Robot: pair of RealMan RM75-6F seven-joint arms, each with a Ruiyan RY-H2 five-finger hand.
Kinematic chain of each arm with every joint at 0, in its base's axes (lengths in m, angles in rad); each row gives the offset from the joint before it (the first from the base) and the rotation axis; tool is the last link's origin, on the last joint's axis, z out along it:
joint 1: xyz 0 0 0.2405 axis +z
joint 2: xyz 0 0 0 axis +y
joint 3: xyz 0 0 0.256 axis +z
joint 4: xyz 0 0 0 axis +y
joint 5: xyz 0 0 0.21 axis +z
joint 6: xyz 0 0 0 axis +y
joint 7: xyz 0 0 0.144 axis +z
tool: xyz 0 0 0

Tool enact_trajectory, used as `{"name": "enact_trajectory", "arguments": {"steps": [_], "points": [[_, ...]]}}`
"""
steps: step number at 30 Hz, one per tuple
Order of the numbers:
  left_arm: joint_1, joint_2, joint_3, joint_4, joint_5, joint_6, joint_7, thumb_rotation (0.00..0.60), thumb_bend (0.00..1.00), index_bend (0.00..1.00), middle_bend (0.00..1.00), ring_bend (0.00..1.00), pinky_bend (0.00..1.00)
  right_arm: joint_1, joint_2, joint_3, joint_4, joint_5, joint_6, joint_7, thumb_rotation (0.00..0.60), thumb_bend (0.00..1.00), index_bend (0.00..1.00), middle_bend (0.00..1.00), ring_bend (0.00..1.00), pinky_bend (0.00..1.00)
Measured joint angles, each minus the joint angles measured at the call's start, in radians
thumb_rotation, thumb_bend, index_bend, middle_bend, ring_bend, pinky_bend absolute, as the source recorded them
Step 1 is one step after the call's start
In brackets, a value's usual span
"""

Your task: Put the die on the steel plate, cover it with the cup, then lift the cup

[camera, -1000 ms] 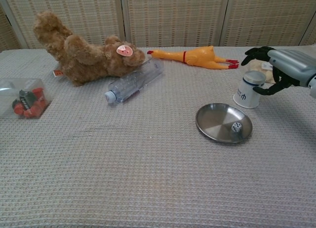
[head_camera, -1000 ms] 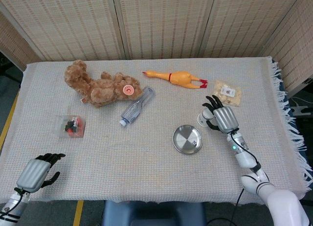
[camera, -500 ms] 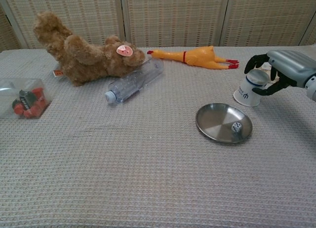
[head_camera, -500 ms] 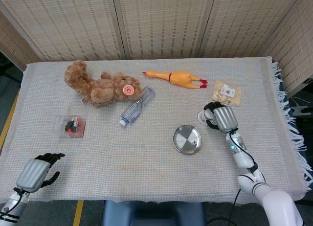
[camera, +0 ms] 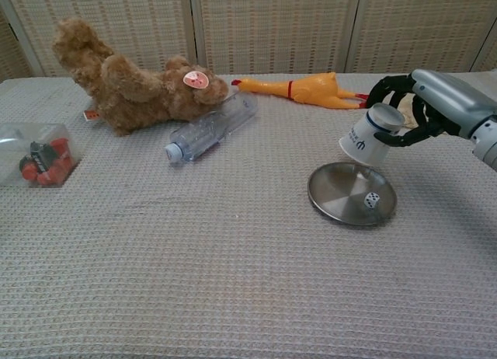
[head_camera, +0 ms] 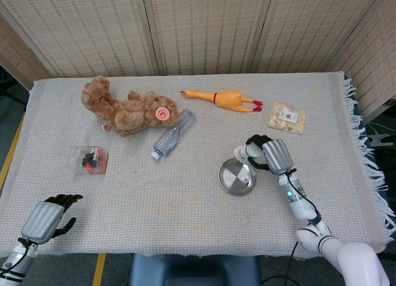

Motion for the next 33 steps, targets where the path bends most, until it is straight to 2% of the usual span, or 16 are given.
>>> {"name": "enact_trajectory", "arguments": {"steps": [7, 10, 18, 33], "points": [[0.000, 0.003, 0.000, -0.001, 0.000, 0.001, -0.004, 0.600, 0.36, 0.25, 0.33, 0.30, 0.45, -0.004, 0.113, -0.043, -0.294, -0.027, -0.053, -0.008, 0.600, 0.21, 0.60, 0.49, 0.44, 0.72], [0.001, 0.004, 0.000, -0.002, 0.000, 0.003, -0.009, 0.600, 0.36, 0.25, 0.33, 0.30, 0.45, -0.002, 0.145, -0.058, -0.347, -0.031, -0.098, -0.021, 0.600, 0.21, 0.60, 0.49, 0.44, 0.73], [0.001, 0.006, 0.000, -0.001, 0.001, 0.004, -0.012, 0.600, 0.36, 0.25, 0.33, 0.30, 0.45, -0.003, 0.127, -0.069, -0.330, -0.038, -0.113, -0.063, 0.600, 0.21, 0.60, 0.49, 0.44, 0.73], [0.001, 0.003, 0.000, 0.000, 0.002, 0.004, -0.006, 0.600, 0.36, 0.25, 0.33, 0.30, 0.45, -0.008, 0.109, -0.069, -0.284, -0.083, -0.037, -0.044, 0.600, 0.21, 0.60, 0.49, 0.44, 0.74]]}}
